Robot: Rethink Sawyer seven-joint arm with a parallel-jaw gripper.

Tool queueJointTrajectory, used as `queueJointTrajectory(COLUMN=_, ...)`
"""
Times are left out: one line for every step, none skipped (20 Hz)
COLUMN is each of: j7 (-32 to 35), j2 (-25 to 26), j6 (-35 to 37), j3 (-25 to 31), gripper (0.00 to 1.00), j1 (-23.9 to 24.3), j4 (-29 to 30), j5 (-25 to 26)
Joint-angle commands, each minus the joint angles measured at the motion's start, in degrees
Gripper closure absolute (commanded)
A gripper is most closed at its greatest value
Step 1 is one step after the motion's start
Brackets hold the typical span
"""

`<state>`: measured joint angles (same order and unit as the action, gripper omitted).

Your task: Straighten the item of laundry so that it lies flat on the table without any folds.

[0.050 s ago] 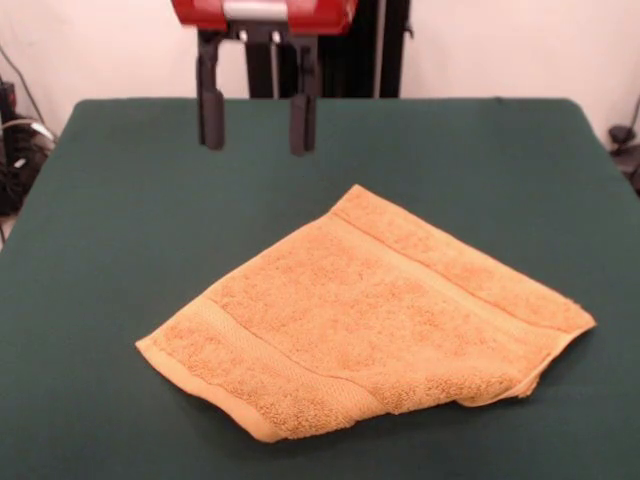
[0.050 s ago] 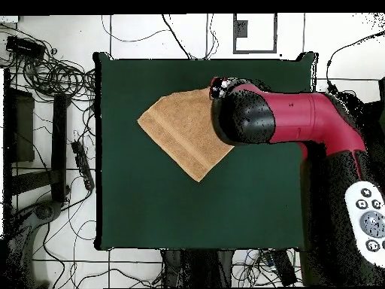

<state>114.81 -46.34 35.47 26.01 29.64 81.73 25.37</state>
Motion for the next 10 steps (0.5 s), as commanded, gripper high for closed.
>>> queueJointTrajectory(j7=-4.7, j2=-1.3, j6=7.9, j3=-0.3, gripper=0.0, j1=-3.4, j4=5.9, j5=1.0)
queueJointTrajectory(j7=-3.2, j2=-1.5, j6=8.1, j3=-0.5, gripper=0.0, j1=-4.0, j4=6.7, j5=0.6)
queueJointTrajectory(j7=-1.5, j2=-1.7, j6=7.4, j3=-1.1, gripper=0.0, j1=-4.7, j4=7.5, j5=0.5)
queueJointTrajectory(j7=0.4, j2=-1.8, j6=6.8, j3=-1.8, gripper=0.0, j1=-5.6, j4=8.3, j5=0.4)
queueJointTrajectory(j7=1.8, j2=-1.6, j6=6.5, j3=-2.4, gripper=0.0, j1=-6.4, j4=8.8, j5=0.2)
queueJointTrajectory(j7=3.1, j2=-1.2, j6=6.3, j3=-2.9, gripper=0.0, j1=-7.2, j4=9.2, j5=-0.2)
queueJointTrajectory(j7=4.2, j2=-0.7, j6=5.7, j3=-3.5, gripper=0.0, j1=-8.0, j4=9.5, j5=-0.3)
queueJointTrajectory(j7=5.7, j2=-0.3, j6=4.6, j3=-4.1, gripper=0.0, j1=-8.8, j4=9.9, j5=-0.4)
queueJointTrajectory(j7=7.2, j2=0.1, j6=3.4, j3=-4.8, gripper=0.0, j1=-9.7, j4=10.4, j5=-0.5)
queueJointTrajectory(j7=8.0, j2=0.5, j6=2.6, j3=-5.3, gripper=0.0, j1=-10.3, j4=10.6, j5=-0.9)
